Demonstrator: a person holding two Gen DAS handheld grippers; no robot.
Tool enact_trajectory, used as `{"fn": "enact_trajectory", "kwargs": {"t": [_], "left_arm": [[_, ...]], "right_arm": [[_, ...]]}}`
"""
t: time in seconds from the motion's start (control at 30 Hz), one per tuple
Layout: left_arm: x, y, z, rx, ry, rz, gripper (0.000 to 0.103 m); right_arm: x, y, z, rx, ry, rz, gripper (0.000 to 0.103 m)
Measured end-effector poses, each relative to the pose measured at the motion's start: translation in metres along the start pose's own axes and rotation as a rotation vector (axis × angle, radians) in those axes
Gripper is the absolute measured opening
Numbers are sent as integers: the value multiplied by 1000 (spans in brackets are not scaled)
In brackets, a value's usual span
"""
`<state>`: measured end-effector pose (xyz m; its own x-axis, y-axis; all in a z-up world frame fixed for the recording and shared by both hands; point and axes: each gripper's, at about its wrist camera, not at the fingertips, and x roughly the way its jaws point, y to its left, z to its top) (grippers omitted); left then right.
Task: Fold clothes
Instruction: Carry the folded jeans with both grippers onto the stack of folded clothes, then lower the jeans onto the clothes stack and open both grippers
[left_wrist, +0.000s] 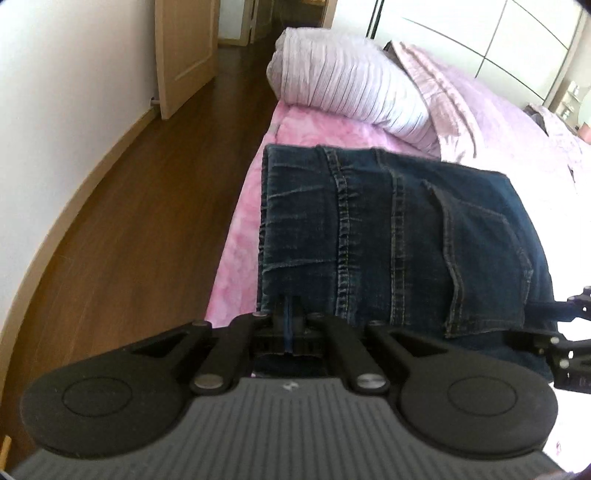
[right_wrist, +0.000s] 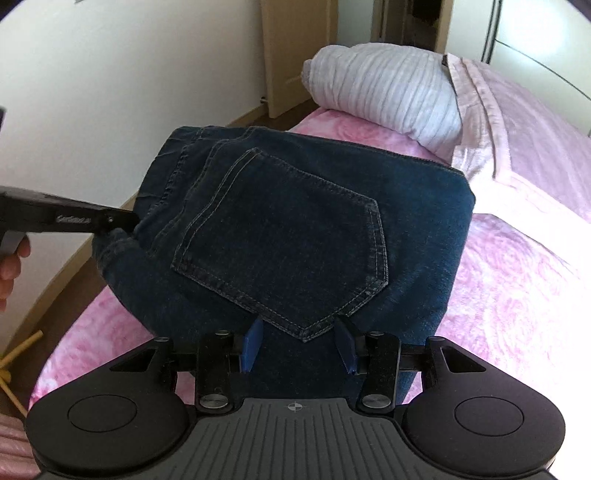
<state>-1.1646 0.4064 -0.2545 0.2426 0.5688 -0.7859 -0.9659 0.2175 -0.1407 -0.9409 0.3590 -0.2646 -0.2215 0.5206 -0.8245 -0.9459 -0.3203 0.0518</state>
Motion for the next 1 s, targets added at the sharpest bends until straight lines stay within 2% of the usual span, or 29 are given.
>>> {"fn": "enact_trajectory", "kwargs": {"t": [0.1, 0.23, 0.4, 0.53, 0.67, 0.77, 0.9, 1.0], "left_arm": [[-29, -2, 2, -12, -38, -20, 0], [-50, -8, -5, 11, -30, -57, 0], [-33, -12, -18, 23, 13, -43, 0], [-23, -11, -25, 35, 22, -30, 0], [-15, -18, -29, 96, 14, 1, 0], [-10, -20, -30, 90, 5, 9, 0], [-15, -21, -25, 95, 9, 13, 0], [-31, -18, -11, 81, -7, 9, 0]], "right_arm": [[-15, -4, 1, 52, -12, 16, 48], [-32, -1, -2, 77, -30, 45, 48], [-20, 10, -9, 48, 23, 51, 48], [-8, 14, -10, -5, 29, 45, 48], [1, 22, -13, -78, 25, 21, 48], [0, 29, -15, -117, 14, -4, 48], [-4, 28, -12, -108, 13, -6, 48], [-22, 14, -1, -12, 7, 9, 48]]}}
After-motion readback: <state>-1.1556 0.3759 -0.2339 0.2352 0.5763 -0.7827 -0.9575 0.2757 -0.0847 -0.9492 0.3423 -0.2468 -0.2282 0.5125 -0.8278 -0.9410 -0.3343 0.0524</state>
